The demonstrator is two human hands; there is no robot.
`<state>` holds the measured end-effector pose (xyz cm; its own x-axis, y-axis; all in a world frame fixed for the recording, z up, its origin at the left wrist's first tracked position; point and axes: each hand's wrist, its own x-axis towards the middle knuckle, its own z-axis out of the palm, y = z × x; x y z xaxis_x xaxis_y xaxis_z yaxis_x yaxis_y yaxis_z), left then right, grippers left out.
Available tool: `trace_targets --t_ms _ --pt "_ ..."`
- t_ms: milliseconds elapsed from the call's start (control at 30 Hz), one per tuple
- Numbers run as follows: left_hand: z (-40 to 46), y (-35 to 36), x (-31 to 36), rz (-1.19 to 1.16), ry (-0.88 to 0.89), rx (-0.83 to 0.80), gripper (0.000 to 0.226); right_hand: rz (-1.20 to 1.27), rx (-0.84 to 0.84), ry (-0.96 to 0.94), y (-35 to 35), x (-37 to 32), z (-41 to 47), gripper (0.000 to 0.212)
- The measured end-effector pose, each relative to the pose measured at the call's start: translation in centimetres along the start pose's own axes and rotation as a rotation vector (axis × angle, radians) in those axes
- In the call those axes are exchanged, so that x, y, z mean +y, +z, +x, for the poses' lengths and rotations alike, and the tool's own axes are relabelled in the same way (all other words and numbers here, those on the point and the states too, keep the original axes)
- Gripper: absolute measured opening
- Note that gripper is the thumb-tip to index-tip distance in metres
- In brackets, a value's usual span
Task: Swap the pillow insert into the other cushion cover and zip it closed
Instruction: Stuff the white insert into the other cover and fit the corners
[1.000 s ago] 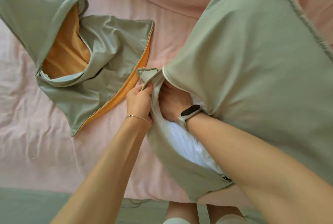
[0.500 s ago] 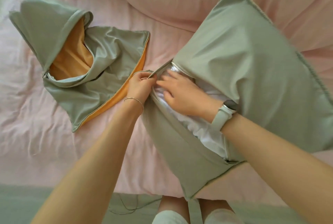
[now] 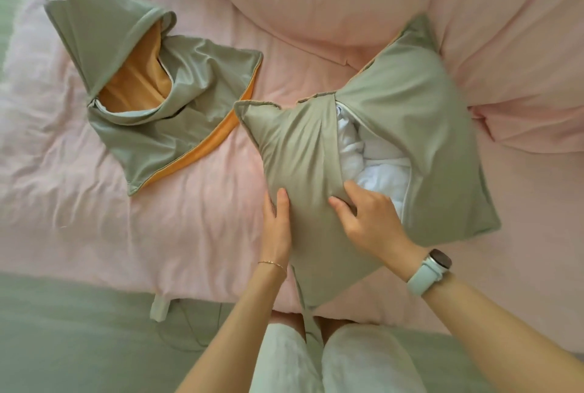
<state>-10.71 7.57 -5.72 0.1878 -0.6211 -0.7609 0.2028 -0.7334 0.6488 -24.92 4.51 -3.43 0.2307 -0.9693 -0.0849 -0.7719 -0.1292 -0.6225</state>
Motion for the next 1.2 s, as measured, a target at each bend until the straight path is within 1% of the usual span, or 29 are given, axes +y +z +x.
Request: trace_targets --t_ms 33,100,167,200,233,267,300,367,400,433,467,533,567,633,767,800,867,933,967,1033,1067,1133,1167,1200 --pt "0.0 0.2 0.7 0.015 0.065 0.021 0.051 0.032 0.007 -0.003 -0.2 -0.7 0.2 0.038" --pt "0.3 -0.5 2.3 0.11 0.197 0.054 0.048 0.162 0.012 0.03 -0.9 -2.2 0.6 0.043" --pt "1.2 -1.7 4.4 0.272 0.284 0.074 0.059 0.355 -0.005 0.09 -1.8 -3.7 1.3 0.044" --pt "1.9 -2.4 5.7 0.355 0.307 0.097 0.067 0.422 -0.002 0.101 -2.0 -4.3 1.8 0.041" --pt "2.9 -2.8 7.1 0.416 0.325 0.129 0.072 0.455 -0.003 0.099 -2.1 -4.8 2.3 0.036" --pt "3.9 -2.9 8.6 0.452 0.342 0.165 0.072 0.47 -0.021 0.091 -2.1 -5.1 2.8 0.032" --pt "4.9 -2.6 10.0 0.502 0.361 0.217 0.068 0.459 -0.063 0.077 -1.9 -4.9 3.3 0.029" --pt "5.9 -1.7 11.7 0.693 0.422 0.345 0.061 0.366 -0.202 0.045 -1.1 -3.6 3.9 0.022" --pt "6.1 -1.3 11.9 0.758 0.475 0.388 0.058 0.273 -0.233 0.006 -0.8 -2.7 4.1 0.027" --pt "5.7 -0.8 11.6 0.776 0.54 0.416 0.056 0.164 -0.215 -0.052 -0.6 -1.8 4.3 0.035" --pt "5.4 -0.6 10.7 0.763 0.612 0.438 0.053 0.074 -0.163 -0.115 -0.5 -0.8 4.4 0.039" --pt "4.0 -0.5 7.9 0.707 0.735 0.513 0.043 -0.032 0.007 -0.227 -0.7 0.5 4.8 0.035" --pt "3.4 -0.6 6.1 0.674 0.762 0.526 0.039 -0.059 0.064 -0.271 -0.9 0.9 4.9 0.032" --pt "2.3 -0.9 3.3 0.631 0.778 0.499 0.039 -0.112 0.096 -0.37 -0.9 1.2 5.2 0.029" --pt "1.6 -1.0 0.8 0.62 0.829 0.518 0.043 -0.255 -0.022 -0.657 0.1 0.7 5.3 0.024" --pt "1.6 -1.0 0.7 0.628 0.852 0.528 0.042 -0.257 -0.058 -0.678 0.3 0.4 5.3 0.025" --pt "1.8 -1.0 0.4 0.664 0.889 0.557 0.034 -0.257 -0.148 -0.62 0.7 -0.1 5.6 0.029" --pt "2.2 -1.0 0.7 0.656 0.871 0.586 0.025 -0.302 -0.248 -0.537 0.7 -0.4 6.0 0.038" --pt "2.3 -1.1 1.3 0.627 0.834 0.603 0.022 -0.343 -0.279 -0.523 0.7 -0.4 6.3 0.042" --pt "2.6 -1.3 2.8 0.504 0.67 0.612 0.015 -0.444 -0.306 -0.547 0.7 -0.3 6.8 0.048" --pt "3.0 -1.6 3.6 0.418 0.567 0.586 0.013 -0.492 -0.303 -0.573 0.6 -0.1 7.0 0.051" --pt "3.6 -2.3 4.8 0.216 0.391 0.437 0.011 -0.526 -0.245 -0.627 0.3 0.4 7.1 0.06" --pt "4.0 -2.6 5.3 0.13 0.337 0.348 0.013 -0.523 -0.194 -0.648 0.1 0.5 7.0 0.059" --pt "4.3 -2.8 5.8 0.072 0.302 0.267 0.015 -0.519 -0.134 -0.681 -0.2 0.5 6.8 0.053"
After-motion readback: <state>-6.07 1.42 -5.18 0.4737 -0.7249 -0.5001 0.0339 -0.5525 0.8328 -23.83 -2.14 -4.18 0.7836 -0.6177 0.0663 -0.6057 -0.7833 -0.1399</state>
